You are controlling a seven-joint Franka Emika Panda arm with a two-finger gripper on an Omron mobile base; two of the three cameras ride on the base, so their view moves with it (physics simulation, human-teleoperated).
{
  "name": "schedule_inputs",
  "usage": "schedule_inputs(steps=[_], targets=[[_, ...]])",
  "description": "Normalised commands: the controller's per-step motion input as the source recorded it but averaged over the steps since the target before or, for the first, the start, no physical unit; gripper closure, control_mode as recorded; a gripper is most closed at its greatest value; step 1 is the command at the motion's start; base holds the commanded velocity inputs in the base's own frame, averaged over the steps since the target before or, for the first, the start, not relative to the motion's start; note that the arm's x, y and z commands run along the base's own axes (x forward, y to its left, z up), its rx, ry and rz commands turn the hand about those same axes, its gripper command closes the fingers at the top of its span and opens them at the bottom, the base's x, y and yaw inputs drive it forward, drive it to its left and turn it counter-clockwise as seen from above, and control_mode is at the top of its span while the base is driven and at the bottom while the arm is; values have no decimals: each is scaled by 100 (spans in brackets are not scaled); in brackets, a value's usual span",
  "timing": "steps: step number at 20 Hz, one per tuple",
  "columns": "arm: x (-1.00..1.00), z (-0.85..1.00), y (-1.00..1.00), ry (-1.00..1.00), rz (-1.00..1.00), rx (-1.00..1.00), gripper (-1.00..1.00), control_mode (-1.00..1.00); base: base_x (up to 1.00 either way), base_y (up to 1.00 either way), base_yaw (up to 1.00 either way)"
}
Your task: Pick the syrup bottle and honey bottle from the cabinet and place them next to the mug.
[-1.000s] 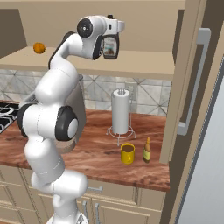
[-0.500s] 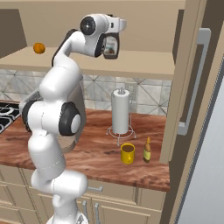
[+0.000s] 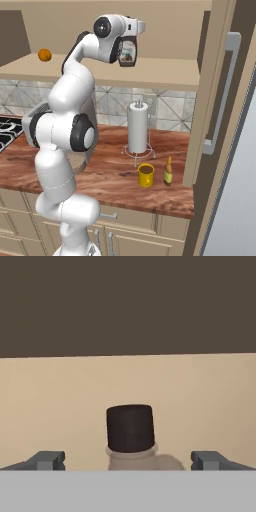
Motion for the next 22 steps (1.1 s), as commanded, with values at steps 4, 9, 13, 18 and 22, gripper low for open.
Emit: schedule_inputs(steps=[4,9,13,18,22], targets=[[1,0,-8,0,0,0,-100,-100,0,0,0],[20,0,-21,0,0,0,-100,-100,0,0,0],[15,0,-21,0,1,0,-100,-100,0,0,0],[0,0,-12,0,1,0,-100,-100,0,0,0],[0,0,0,0,0,0,100,-100,0,0,0]])
